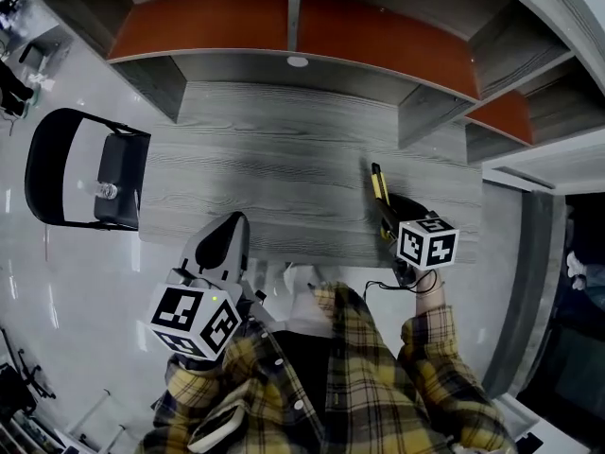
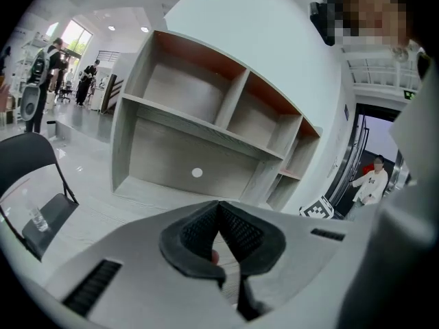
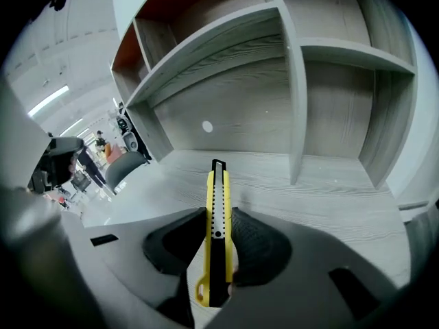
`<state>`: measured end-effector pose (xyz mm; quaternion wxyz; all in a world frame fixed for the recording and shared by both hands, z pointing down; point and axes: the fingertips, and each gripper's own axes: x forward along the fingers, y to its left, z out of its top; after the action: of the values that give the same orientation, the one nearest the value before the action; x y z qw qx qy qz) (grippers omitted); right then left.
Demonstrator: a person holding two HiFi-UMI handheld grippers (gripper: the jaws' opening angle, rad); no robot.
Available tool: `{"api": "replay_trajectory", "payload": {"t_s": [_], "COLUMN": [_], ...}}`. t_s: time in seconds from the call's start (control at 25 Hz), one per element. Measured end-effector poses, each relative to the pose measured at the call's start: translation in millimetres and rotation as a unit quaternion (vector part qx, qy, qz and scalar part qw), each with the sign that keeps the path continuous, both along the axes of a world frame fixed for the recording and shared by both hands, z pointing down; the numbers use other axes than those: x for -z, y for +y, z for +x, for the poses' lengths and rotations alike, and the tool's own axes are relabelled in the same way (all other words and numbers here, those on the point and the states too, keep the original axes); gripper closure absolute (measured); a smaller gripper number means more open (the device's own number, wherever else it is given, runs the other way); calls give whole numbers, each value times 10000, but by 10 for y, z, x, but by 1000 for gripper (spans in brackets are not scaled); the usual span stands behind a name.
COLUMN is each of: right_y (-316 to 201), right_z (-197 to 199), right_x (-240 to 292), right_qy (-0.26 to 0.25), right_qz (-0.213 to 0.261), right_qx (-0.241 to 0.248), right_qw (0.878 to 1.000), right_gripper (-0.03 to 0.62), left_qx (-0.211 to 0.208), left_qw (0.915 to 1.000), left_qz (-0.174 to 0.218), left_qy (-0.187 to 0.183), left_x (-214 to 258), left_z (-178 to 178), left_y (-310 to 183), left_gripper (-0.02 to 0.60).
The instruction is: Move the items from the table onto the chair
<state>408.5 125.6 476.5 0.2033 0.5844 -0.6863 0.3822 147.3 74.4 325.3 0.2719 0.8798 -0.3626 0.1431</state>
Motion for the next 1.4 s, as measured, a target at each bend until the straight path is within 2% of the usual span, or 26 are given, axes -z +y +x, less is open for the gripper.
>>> {"api": "replay_trajectory", "payload": {"t_s": [0.2, 0.48, 0.64, 0.8, 0.96, 1.08, 1.2, 1.4], "right_y": [-222, -802, -1197, -1569, -1898, -2064, -2184, -2261], "right_z": [-733, -2277, -3144, -4082, -4982, -5601, -6122, -6841], "right_x": [226, 411, 471, 380, 208, 32, -205, -730], "right_qy": [-119, -201, -364, -612, -877, -1149, -1406, -1594], "right_qz": [146, 369, 513, 498, 428, 271, 135, -159], "right_qx": [5, 174, 457, 993, 1493, 1904, 2175, 2482], "right_qw": [9998, 9990, 9970, 9919, 9840, 9746, 9658, 9554], "right_gripper": [468, 468, 468, 468, 468, 468, 468, 468], "left_qx": [87, 192, 318, 821, 1321, 1830, 2225, 2554], "left_qw": [9999, 9997, 9995, 9965, 9905, 9809, 9706, 9596], "left_qz": [-38, 3, 16, -135, -379, -655, -914, -1176], "left_qy": [111, 165, 93, -28, -47, -77, -53, -109], "left_x": [-26, -72, -147, -356, -671, -937, -1235, -1675], "left_z": [-695, -2089, -2788, -3570, -4253, -4664, -4951, -5270], "left_y": [-241, -812, -1141, -1304, -1385, -1322, -1243, -1136], "left_gripper": [578, 578, 578, 578, 578, 578, 578, 578]}}
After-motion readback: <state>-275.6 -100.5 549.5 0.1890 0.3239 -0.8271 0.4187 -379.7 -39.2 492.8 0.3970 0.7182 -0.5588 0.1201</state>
